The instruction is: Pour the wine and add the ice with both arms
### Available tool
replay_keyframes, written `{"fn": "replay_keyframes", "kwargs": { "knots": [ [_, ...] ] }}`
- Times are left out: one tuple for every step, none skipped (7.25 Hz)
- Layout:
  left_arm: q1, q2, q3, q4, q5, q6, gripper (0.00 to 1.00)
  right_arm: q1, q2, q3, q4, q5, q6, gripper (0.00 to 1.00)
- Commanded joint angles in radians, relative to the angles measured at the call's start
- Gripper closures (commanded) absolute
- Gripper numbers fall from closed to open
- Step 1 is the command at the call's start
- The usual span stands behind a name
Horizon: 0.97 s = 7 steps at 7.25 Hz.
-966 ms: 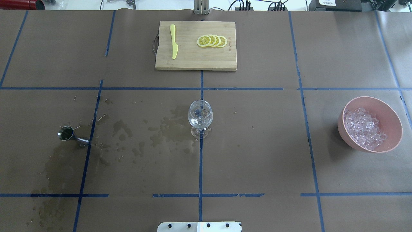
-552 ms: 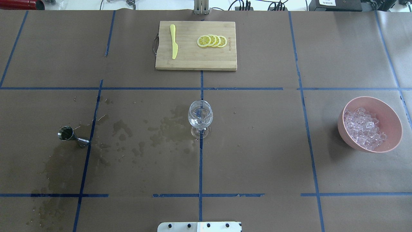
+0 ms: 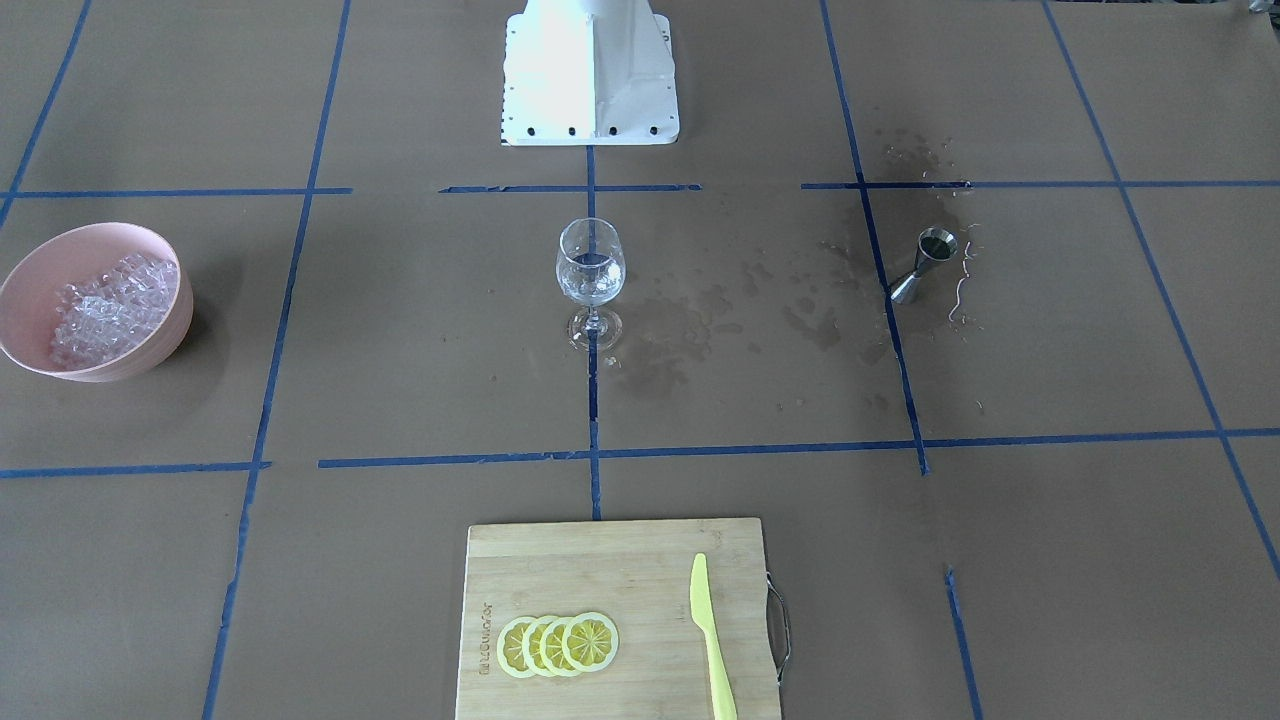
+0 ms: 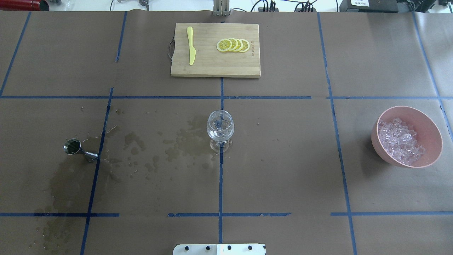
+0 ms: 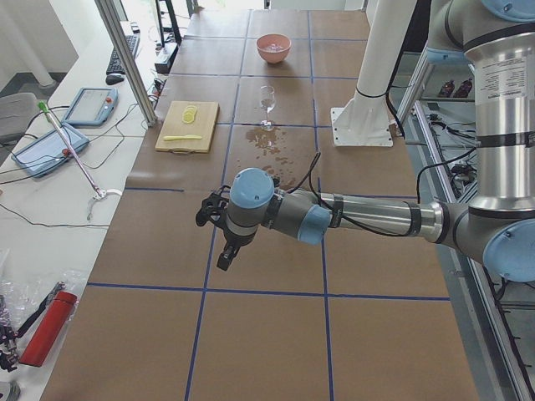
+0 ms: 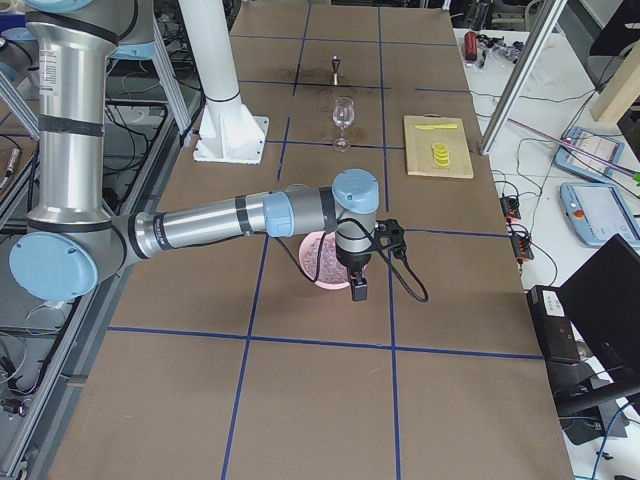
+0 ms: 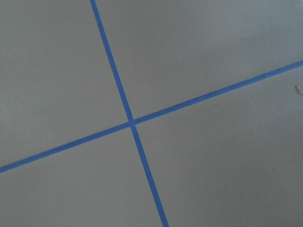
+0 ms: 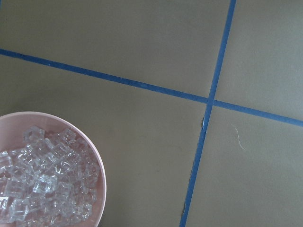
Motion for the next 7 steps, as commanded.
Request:
{"fn": "replay_keyframes", "kwargs": {
  "knots": [
    [0.001, -0.023, 0.017, -0.229, 0.008, -0.015, 0.00, 0.000, 0.008, 0.005, 0.042, 0.005, 0.034, 0.00],
    [-0.002, -0.052, 0.023, -0.314, -0.029, -0.163, 0.00, 0.000, 0.001, -0.002, 0.098, 0.013, 0.039, 0.00],
    [-0.002, -0.050, 0.035, -0.435, -0.035, -0.235, 0.00, 0.000, 0.001, -0.008, 0.111, 0.026, 0.037, 0.00],
    [0.001, -0.054, 0.031, -0.542, -0.023, -0.273, 0.00, 0.000, 0.008, 0.004, 0.114, 0.026, 0.039, 0.00],
    [0.012, -0.054, 0.031, -0.657, -0.006, -0.302, 0.00, 0.000, 0.010, 0.007, 0.114, 0.026, 0.072, 0.00],
    [0.086, -0.060, 0.014, -0.671, 0.005, -0.417, 0.00, 0.000, 0.013, 0.010, 0.117, 0.026, 0.086, 0.00],
    [0.192, -0.059, -0.016, -0.744, 0.154, -0.543, 0.00, 0.000, 0.013, 0.008, 0.116, 0.026, 0.086, 0.00]
  ]
}}
